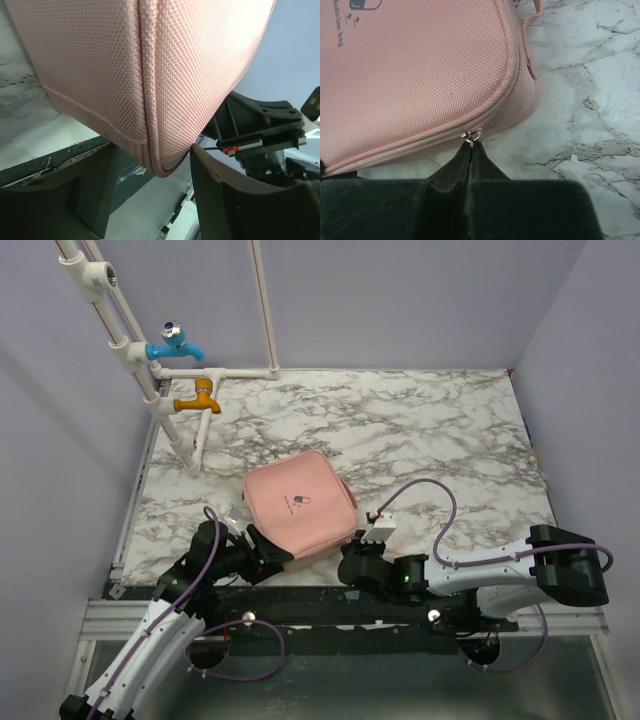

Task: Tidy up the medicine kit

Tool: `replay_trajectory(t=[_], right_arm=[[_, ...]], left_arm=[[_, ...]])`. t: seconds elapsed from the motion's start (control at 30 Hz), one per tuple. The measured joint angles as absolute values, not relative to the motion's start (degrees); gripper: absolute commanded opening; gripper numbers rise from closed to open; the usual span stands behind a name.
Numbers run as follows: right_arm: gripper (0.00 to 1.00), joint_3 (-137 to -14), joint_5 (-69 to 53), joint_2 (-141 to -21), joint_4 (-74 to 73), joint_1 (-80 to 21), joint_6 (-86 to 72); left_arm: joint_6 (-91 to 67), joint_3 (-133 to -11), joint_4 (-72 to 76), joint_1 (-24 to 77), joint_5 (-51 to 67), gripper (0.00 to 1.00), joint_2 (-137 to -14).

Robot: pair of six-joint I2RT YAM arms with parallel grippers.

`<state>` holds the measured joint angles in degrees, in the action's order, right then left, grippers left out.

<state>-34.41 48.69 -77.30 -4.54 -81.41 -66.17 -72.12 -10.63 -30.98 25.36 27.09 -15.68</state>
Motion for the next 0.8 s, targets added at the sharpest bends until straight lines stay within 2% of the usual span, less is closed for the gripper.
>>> replay_trajectory(t=[0.23, 0.47, 0.73, 0.8], right_arm=[[0.01, -34.13, 53.08, -78.04, -6.04, -87.0, -69.36], [0.01, -34.24, 56.1, -79.81, -7.77, -93.38, -74.0], [0.01, -37.43, 58.02, -84.97, -8.38, -97.1, -74.98], [0.01, -38.26, 58.04, -85.82, -8.36, -97.27, -74.96]], left_arm=[[-72.69, -12.75, -33.19, 25.54, 24.8, 0.53, -17.06], [-72.44, -15.0, -33.85, 25.52, 22.22, 0.54, -18.2], [-72.01, -16.49, -32.4, 25.52, 21.26, 0.7, -23.18], [-71.94, -16.51, -31.83, 25.52, 21.21, 0.71, -24.43]])
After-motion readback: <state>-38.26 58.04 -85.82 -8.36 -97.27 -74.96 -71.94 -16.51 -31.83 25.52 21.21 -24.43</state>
